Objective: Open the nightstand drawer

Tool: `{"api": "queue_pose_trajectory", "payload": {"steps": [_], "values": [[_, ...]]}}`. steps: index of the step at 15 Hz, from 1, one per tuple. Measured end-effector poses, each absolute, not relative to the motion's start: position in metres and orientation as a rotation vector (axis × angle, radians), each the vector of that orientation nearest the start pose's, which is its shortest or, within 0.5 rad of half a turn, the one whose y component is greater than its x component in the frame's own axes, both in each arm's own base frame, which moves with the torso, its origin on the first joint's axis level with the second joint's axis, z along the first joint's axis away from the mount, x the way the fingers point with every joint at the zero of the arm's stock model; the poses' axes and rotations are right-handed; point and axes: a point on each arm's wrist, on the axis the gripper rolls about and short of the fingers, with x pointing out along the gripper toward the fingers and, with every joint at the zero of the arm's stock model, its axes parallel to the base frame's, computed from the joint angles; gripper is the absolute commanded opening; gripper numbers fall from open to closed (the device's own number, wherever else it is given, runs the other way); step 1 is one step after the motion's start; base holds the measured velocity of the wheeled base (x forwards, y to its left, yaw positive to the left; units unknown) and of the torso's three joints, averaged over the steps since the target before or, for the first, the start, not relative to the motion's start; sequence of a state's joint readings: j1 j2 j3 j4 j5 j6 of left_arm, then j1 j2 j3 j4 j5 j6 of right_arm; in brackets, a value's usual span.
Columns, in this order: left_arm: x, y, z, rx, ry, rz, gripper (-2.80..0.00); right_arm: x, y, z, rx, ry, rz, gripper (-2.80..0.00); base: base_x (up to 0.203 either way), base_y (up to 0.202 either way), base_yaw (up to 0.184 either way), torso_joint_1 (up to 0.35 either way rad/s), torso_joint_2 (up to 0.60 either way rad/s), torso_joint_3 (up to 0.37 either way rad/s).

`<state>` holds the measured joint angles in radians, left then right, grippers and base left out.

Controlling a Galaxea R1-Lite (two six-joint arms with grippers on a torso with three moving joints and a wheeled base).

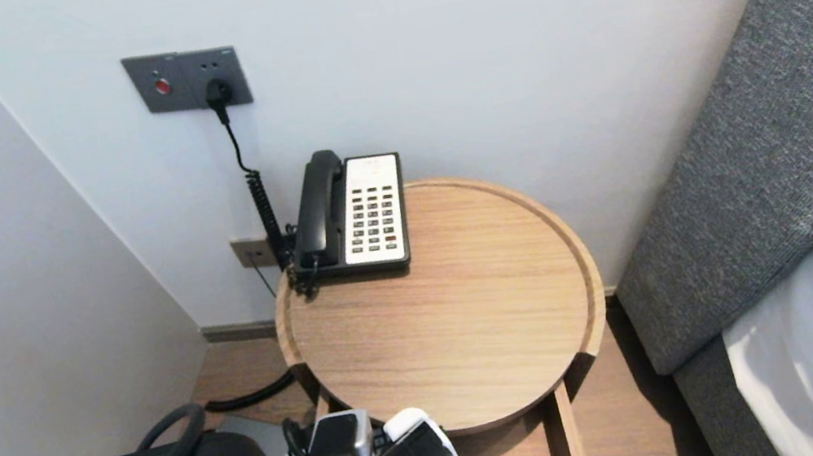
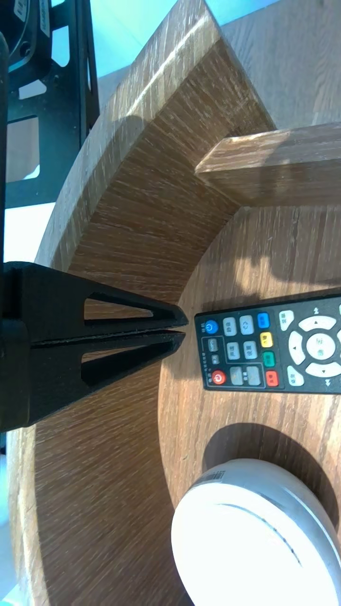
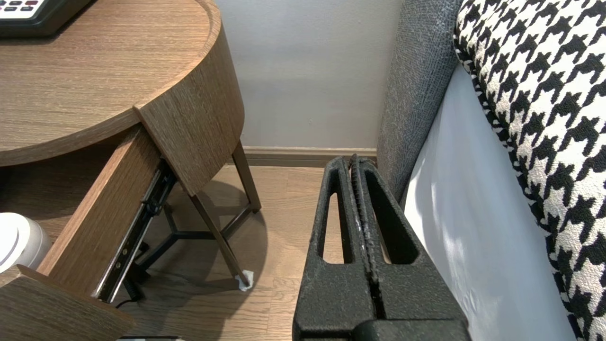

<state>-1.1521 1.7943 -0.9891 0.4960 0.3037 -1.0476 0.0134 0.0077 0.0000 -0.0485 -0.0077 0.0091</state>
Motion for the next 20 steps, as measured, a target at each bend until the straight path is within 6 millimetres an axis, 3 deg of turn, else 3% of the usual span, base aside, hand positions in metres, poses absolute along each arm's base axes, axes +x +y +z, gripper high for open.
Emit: {"api": "queue_pose_trajectory", "payload": {"steps": [20], "values": [[0.1168, -0.2459, 0.1279, -0.058, 1.165, -0.143, -2.80, -0.0223, -0.0005, 0.0806, 0.010, -0.041, 0.006, -2.80, 0.000, 0.000, 0.000, 0.000, 0.00, 0.000]]}}
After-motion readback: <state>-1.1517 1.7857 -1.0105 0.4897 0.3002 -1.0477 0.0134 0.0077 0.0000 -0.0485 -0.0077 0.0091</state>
